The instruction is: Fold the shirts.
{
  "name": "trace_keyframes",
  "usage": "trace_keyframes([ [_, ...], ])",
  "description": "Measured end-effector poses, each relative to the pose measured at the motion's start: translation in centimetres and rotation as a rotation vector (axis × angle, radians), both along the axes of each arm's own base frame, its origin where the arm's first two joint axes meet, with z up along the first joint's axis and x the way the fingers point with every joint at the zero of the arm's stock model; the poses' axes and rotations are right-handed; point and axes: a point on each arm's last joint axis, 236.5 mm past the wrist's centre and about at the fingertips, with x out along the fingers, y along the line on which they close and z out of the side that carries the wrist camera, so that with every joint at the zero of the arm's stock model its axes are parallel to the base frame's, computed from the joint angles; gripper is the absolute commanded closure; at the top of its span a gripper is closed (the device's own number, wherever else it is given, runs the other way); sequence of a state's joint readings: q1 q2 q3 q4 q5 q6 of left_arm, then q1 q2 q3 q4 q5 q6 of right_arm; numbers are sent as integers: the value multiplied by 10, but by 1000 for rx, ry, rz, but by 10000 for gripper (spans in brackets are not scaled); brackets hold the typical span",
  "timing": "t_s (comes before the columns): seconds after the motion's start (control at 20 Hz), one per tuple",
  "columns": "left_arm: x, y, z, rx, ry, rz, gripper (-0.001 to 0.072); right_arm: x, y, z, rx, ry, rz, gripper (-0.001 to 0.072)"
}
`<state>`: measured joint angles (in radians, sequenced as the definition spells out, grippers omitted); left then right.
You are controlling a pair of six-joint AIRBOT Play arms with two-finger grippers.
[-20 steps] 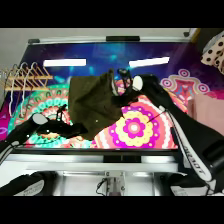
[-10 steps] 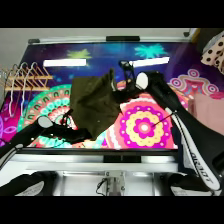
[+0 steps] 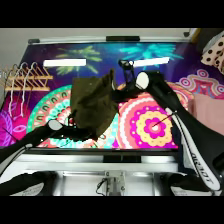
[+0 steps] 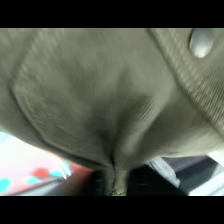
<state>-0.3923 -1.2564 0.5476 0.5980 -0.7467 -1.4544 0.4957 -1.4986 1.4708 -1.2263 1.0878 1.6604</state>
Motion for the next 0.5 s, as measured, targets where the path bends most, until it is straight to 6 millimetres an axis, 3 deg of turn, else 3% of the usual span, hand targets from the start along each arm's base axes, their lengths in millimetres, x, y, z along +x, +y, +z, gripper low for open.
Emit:
trace_keyframes([
  [0.15, 12, -1, 6, -4, -47, -11, 616, 1, 1, 1, 3, -6, 3, 574],
  [0.25, 27, 0, 28, -21, -129, -51, 616, 1, 0, 4, 5, -16, 10, 573],
  [0.35, 45, 7, 65, -23, -238, -119, 616, 3, -3, 15, 15, -45, 12, 573],
  [0.5, 77, 36, 155, 21, -467, -199, 615, 12, -13, 61, 86, -150, -25, 573],
])
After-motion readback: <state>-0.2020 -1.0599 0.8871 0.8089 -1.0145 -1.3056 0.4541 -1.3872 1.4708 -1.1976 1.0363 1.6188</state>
